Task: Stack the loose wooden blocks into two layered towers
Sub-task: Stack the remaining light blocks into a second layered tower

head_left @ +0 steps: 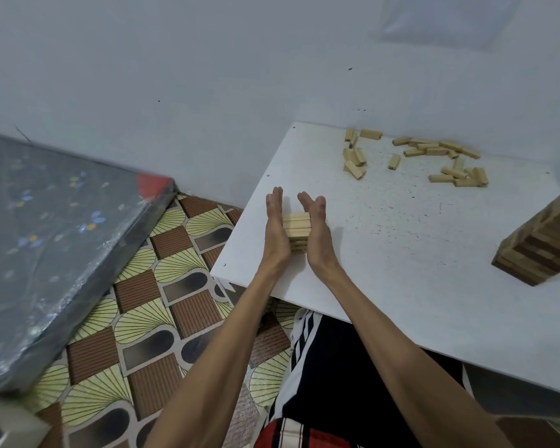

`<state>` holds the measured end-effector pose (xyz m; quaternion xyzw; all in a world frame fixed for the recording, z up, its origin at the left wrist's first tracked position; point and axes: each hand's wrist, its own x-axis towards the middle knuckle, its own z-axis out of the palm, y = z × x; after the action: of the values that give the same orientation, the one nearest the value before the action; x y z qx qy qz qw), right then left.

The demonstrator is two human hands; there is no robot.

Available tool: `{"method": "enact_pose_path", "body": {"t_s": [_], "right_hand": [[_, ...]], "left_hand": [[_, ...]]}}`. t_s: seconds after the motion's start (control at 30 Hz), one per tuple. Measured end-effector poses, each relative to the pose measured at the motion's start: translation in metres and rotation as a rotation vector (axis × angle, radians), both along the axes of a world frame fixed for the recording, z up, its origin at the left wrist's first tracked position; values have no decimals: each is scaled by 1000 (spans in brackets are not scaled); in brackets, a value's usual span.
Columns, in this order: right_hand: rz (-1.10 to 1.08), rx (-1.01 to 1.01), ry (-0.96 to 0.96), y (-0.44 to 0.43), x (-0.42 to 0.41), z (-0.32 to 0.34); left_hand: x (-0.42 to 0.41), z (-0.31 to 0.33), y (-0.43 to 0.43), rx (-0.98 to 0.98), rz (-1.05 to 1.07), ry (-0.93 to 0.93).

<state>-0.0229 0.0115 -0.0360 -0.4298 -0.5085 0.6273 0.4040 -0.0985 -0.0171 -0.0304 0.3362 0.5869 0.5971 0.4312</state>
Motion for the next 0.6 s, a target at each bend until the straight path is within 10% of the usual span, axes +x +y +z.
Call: {"method": "enact_pose_path", "body": {"t_s": [0.6], "right_hand": [[3,-35,37,-1,3,6]], "left_hand": [[-3,-3,5,41,37,-113]]}}
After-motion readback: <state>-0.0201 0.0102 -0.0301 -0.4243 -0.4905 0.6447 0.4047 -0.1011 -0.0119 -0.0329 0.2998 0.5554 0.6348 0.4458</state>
